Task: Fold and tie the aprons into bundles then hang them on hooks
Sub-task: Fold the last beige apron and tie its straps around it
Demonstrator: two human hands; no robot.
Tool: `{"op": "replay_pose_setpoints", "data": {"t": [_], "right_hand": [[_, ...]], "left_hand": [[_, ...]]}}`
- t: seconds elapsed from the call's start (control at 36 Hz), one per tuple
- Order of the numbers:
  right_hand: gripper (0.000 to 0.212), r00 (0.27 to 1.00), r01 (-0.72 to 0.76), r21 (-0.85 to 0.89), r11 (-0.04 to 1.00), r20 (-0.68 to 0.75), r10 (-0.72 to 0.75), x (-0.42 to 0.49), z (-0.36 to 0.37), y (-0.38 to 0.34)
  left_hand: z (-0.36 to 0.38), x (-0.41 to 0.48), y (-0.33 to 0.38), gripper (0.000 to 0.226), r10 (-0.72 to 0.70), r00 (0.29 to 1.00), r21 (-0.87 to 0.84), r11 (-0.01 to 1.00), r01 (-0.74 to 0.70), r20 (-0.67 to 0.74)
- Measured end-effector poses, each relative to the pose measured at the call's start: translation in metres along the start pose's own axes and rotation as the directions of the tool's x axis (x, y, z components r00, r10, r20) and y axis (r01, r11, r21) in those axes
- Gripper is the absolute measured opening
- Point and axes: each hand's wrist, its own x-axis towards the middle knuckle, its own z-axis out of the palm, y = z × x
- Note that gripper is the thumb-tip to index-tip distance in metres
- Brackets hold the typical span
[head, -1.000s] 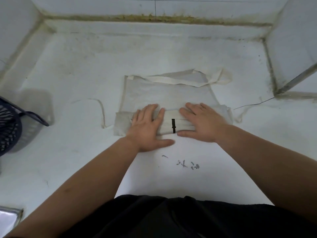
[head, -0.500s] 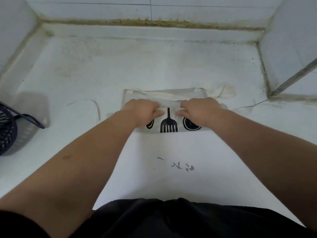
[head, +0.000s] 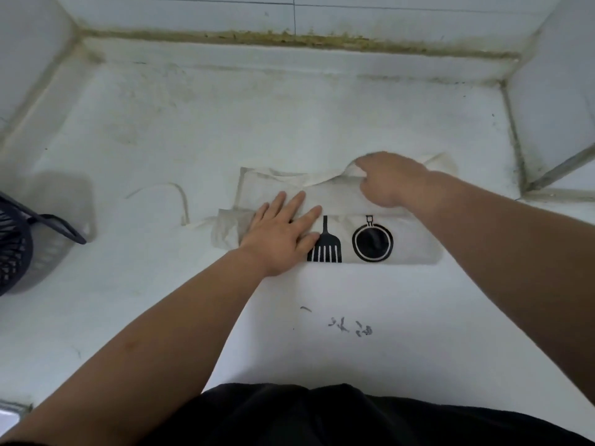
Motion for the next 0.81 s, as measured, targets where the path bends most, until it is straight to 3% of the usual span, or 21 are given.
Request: {"op": "replay_pose_setpoints", "data": {"t": [0.08,0.14,0.19,0.36,0.53,0.61,0.69,0.81], "right_hand": [[0.071,0.964,-0.066,0.119,0.991,-0.25,0.094,0.009,-0.02,-0.009],[0.07,0.893,-0.052,0.136,0.989,-0.438,0.107,0.014,-0.028,-0.014],[0.06,0.881,0.023,0.123,0.992,-0.471,0.038,0.016,-0.029,-0.017],[0.047,0.946,0.089,0.186,0.978,-0.322,-0.025,-0.002,-0.003,-0.016],[0.049,0.995,0.052,0.184,0.982,-0.094,-0.035,-0.026,0.029,-0.004],[0.041,0.999,0.009,0.164,0.986,-0.033,-0.004,-0.032,0.033,0.002],[0.042,1.0,-0.006,0.13,0.992,0.007,0.006,-0.033,0.031,0.004],[0.044,0.998,0.001,0.064,0.998,0.06,-0.004,-0.029,0.025,0.002]], "left_hand": [[-0.004,-0.001,-0.004,0.053,0.039,0.999,-0.039,0.998,-0.04,-0.029],[-0.005,-0.002,-0.005,0.052,0.032,0.998,-0.05,0.998,-0.035,-0.055],[-0.007,-0.001,-0.005,0.052,0.025,0.996,-0.043,0.999,-0.029,-0.084],[0.001,-0.005,0.001,0.058,0.011,0.994,0.085,0.996,-0.003,-0.104],[-0.025,0.003,-0.003,0.084,-0.137,0.991,0.0,0.991,0.137,0.004],[-0.043,0.01,-0.015,0.07,-0.154,0.986,-0.012,0.988,0.154,-0.064],[-0.05,0.014,-0.026,0.054,-0.249,0.952,0.043,0.964,0.261,-0.178],[-0.05,0.02,-0.036,0.058,-0.408,0.892,0.07,0.901,0.428,-0.197]]}}
